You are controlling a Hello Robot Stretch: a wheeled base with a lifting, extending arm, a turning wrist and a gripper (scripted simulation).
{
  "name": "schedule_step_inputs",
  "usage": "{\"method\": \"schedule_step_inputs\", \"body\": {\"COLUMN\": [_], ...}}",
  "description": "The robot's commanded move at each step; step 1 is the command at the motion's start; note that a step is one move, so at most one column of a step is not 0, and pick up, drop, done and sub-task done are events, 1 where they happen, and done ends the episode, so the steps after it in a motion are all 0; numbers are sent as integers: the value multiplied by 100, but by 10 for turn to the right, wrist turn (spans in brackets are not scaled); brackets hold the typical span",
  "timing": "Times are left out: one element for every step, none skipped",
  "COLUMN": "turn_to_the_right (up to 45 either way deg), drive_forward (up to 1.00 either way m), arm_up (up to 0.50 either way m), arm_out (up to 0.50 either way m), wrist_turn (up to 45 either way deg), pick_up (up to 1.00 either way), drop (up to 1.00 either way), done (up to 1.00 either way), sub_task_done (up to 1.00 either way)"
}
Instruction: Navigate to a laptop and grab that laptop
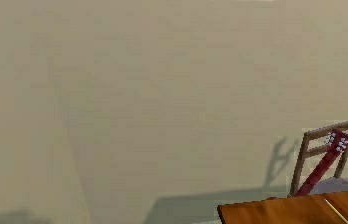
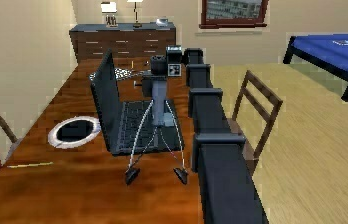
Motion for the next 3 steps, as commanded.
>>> {"method": "schedule_step_inputs", "body": {"turn_to_the_right": [0, 0, 0], "drive_forward": [0, 0, 0], "arm_up": [0, 0, 0], "arm_out": [0, 0, 0], "wrist_turn": [450, 450, 450], "pick_up": [0, 0, 0], "drop": [0, 0, 0], "done": [0, 0, 0], "sub_task_done": [0, 0, 0]}}
